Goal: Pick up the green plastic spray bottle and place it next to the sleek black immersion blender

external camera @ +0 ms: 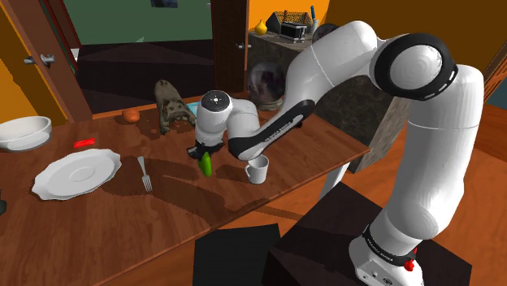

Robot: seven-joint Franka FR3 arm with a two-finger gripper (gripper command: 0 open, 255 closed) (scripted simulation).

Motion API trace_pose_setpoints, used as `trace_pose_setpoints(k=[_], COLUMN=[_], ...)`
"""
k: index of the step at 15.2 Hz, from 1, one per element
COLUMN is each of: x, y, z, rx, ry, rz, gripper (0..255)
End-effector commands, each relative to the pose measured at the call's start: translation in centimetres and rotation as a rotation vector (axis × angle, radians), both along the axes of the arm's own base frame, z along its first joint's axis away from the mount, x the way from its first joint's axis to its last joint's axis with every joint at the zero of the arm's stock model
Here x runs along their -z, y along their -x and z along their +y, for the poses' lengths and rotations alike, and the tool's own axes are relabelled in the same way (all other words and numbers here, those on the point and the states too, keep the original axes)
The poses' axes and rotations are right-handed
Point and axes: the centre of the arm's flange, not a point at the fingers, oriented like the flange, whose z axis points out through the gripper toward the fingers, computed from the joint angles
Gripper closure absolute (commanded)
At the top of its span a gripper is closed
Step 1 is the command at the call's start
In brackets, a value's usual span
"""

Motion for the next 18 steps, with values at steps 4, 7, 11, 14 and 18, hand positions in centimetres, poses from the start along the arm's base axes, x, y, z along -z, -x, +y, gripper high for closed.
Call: trace_pose_setpoints(k=[4, 7, 11, 14, 18], x=[-2.8, -4.4, -6.5, -8.1, -10.2], y=[0.2, 0.2, 0.2, 0.2, 0.2], z=[0.0, 0.0, 0.0, 0.0, 0.0], rx=[0.000, 0.000, 0.000, 0.000, 0.000], ry=[0.000, 0.000, 0.000, 0.000, 0.000], rz=[0.000, 0.000, 0.000, 0.000, 0.000], gripper=[255, 255, 255, 255, 255])
